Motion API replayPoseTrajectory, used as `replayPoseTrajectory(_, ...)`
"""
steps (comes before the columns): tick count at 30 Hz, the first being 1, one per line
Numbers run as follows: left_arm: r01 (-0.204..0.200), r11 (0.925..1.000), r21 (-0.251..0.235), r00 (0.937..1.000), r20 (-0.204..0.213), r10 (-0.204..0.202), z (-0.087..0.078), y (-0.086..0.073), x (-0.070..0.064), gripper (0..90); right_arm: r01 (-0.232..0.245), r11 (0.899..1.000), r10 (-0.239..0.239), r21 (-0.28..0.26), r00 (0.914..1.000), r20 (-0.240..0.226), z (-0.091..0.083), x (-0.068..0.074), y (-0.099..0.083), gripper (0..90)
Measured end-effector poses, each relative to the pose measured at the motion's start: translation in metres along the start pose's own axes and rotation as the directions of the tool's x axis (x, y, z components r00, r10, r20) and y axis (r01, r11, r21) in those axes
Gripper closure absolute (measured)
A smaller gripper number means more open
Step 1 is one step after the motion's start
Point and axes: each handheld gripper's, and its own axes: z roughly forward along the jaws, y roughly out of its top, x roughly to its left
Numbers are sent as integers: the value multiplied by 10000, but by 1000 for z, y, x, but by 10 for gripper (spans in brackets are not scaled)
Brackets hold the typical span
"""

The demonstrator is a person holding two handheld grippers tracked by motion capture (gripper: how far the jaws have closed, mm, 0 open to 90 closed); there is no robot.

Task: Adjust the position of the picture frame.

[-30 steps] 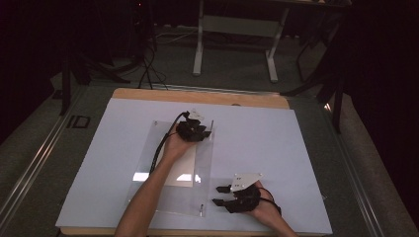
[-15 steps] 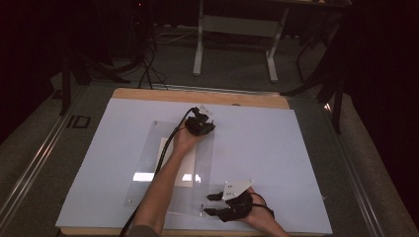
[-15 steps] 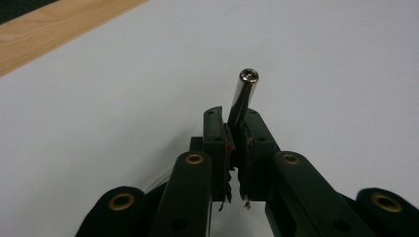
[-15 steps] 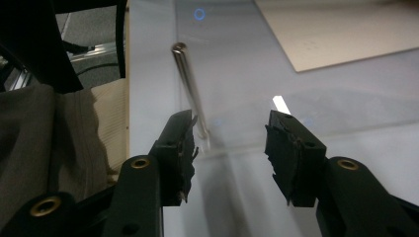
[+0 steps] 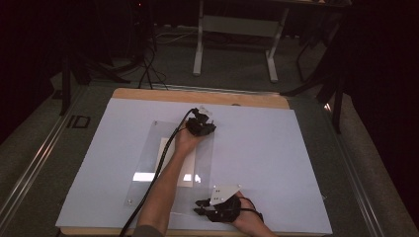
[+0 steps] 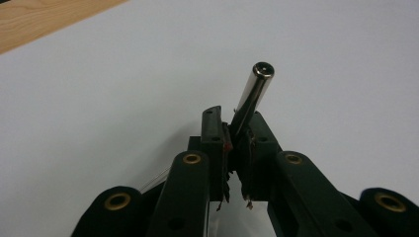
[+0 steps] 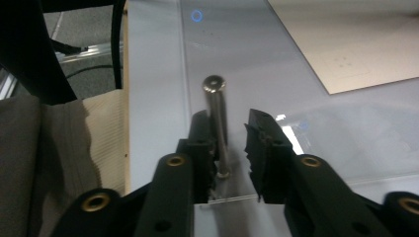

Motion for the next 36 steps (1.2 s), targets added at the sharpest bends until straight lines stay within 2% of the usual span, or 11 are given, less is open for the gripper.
replayPoseTrajectory(5,17,10000,2,10000,-50,-17,1,0,-1,826,-28,9999,30,-128,9999,124,-1,2,-3,748)
replayPoseTrajectory(9,-90,10000,20,9999,-85,90,1,0,-1,821,-15,9999,17,-143,9999,150,-2,3,-3,675)
replayPoseTrajectory(17,-26,10000,40,10000,-90,26,1,0,-1,823,68,9999,-65,-134,9997,228,-4,5,-5,665)
replayPoseTrajectory(18,-39,10000,54,9999,-120,39,1,0,-1,825,-94,9998,95,-155,9999,86,-6,4,-7,713)
replayPoseTrajectory(20,-51,10000,50,9999,-104,51,1,0,-1,826,-98,9998,100,-149,9999,101,-7,3,-7,727)
replayPoseTrajectory(25,-154,9999,62,9997,-172,155,1,0,-2,826,87,9999,-84,-120,9998,199,-4,9,-5,790)
replayPoseTrajectory(27,-333,9994,75,9990,-287,335,1,0,-3,831,-5,9999,10,-122,9992,395,-3,9,-5,830)
replayPoseTrajectory(29,-449,9989,152,9982,-385,454,1,1,-4,838,-19,9999,23,-117,9994,334,-3,8,-4,840)
replayPoseTrajectory(36,-733,9966,380,9946,-710,759,0,3,-8,851,-701,9971,706,-287,9973,179,-4,6,-4,837)
